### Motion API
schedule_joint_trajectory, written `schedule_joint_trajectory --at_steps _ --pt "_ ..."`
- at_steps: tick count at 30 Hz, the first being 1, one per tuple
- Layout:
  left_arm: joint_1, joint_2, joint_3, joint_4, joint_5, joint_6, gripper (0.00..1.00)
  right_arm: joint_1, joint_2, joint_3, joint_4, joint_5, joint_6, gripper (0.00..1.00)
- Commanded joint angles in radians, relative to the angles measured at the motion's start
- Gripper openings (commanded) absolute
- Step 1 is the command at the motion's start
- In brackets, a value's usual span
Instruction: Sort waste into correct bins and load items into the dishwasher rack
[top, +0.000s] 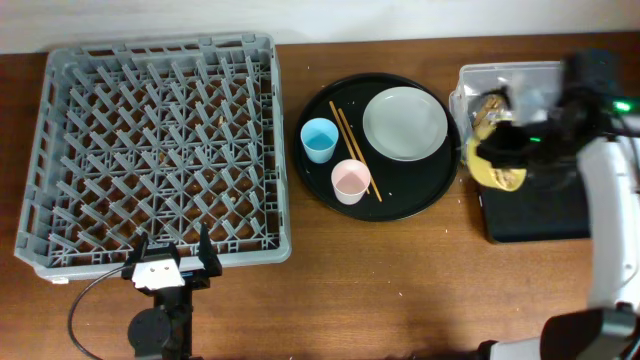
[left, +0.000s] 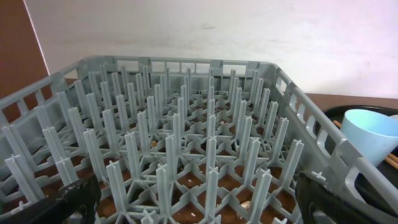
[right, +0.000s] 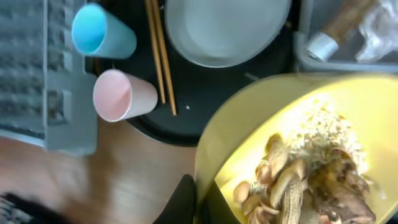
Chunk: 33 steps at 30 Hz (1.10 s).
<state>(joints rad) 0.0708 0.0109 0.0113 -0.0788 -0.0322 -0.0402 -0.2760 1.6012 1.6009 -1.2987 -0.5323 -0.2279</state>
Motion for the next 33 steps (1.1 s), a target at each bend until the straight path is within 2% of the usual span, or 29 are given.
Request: schedule_joint_trajectory --at_steps 1,4,6,10,14,19,21,23,27,29,31,33 --pt "0.004 -0.005 -0.002 -0.004 0.011 0.019 1.00 -0.182 -0.005 -0.153 0.119 -0.303 -0.076 0.04" --pt "0.004 -0.005 -0.002 -0.004 0.011 0.019 1.00 -0.377 0.013 -0.415 0.381 -0.481 -0.075 0.04" --pt "0.004 -0.005 -0.002 -0.004 0.011 0.019 1.00 -0.441 0.042 -0.501 0.482 -0.597 -0.074 0.04" --pt "0.004 -0.005 -0.002 -0.004 0.011 0.019 1.00 -0.573 0.172 -0.529 0.503 -0.872 -0.070 0.04" --pt "0.004 -0.005 -0.002 -0.004 0.011 0.019 1.00 -0.615 0.259 -0.530 0.504 -1.015 0.082 0.04" --pt "0.004 -0.005 -0.002 -0.004 0.011 0.019 1.00 -0.616 0.262 -0.529 0.513 -1.020 0.299 0.04" --pt "0.004 -0.005 -0.002 -0.004 0.011 0.019 1.00 -0.617 0.262 -0.529 0.615 -1.020 0.441 0.04" --pt "0.004 -0.005 -0.002 -0.004 0.011 0.019 1.00 -0.615 0.262 -0.529 0.652 -1.020 0.414 0.04" --pt "0.004 -0.005 -0.002 -0.004 0.011 0.019 1.00 -0.612 0.200 -0.529 0.601 -0.983 0.320 0.04" --pt "0.004 -0.005 -0.002 -0.004 0.011 0.019 1.00 -0.581 0.103 -0.529 0.493 -0.899 0.249 0.04" --pt "0.004 -0.005 -0.002 -0.004 0.011 0.019 1.00 -0.481 -0.055 -0.529 0.410 -0.755 0.233 0.04" --pt "0.004 -0.005 -0.002 -0.004 0.011 0.019 1.00 -0.258 -0.232 -0.504 0.473 -0.596 0.301 0.04"
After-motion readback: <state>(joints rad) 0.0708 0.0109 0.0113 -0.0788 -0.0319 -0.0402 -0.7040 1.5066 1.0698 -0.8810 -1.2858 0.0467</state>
